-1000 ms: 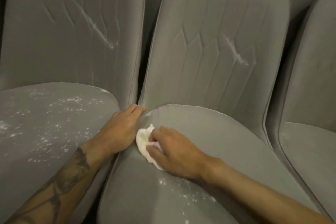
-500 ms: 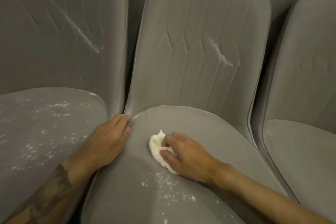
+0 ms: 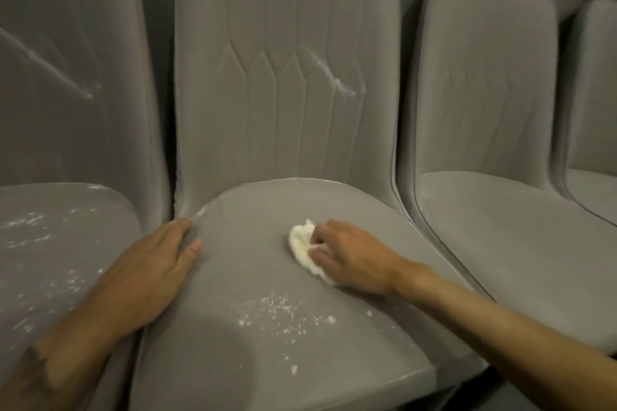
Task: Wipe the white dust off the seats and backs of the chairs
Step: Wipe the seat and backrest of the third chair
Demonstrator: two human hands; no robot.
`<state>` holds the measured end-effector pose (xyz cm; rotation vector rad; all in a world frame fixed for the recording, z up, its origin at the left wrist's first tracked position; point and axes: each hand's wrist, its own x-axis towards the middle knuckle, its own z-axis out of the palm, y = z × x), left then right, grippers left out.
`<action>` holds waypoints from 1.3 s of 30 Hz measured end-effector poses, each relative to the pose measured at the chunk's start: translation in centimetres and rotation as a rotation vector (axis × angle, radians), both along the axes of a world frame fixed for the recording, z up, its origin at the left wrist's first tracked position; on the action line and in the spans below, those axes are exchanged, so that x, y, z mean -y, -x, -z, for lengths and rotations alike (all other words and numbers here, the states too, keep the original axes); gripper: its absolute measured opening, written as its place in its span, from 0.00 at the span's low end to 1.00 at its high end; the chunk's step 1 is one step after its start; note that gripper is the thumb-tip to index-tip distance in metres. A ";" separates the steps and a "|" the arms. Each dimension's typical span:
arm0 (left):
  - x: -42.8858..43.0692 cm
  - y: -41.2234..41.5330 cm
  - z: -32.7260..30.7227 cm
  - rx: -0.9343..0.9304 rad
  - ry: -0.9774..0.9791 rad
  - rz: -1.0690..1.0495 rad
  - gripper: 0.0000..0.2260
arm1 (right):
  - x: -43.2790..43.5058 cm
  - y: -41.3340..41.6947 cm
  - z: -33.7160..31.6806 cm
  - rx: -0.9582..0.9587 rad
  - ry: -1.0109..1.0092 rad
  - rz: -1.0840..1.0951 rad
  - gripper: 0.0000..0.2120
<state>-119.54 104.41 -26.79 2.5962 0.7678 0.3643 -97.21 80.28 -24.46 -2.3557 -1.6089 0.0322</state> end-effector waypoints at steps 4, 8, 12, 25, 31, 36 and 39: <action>0.2 0.2 -0.4 -0.041 0.001 0.016 0.36 | 1.2 -3.4 -0.5 0.042 0.069 0.412 0.14; 0.4 0.3 -0.3 -0.070 -0.038 0.031 0.36 | -0.1 2.4 0.9 0.021 -0.076 0.249 0.12; 0.1 0.1 0.1 -0.135 -0.044 0.051 0.41 | 1.9 3.5 0.2 -0.055 -0.020 0.123 0.10; -3.0 -1.2 2.4 -0.220 -0.096 0.116 0.43 | 5.7 4.8 -0.1 0.006 -0.027 0.331 0.11; -2.3 -0.7 1.7 -0.393 -0.117 0.155 0.49 | 9.3 0.5 -0.8 0.055 0.001 0.767 0.12; -0.1 0.0 -0.2 -0.383 -0.114 0.137 0.35 | 8.9 4.7 0.7 0.010 -0.094 0.461 0.09; 0.2 0.8 -0.3 -0.294 -0.128 0.126 0.32 | 10.7 2.3 -0.3 -0.007 -0.024 0.529 0.07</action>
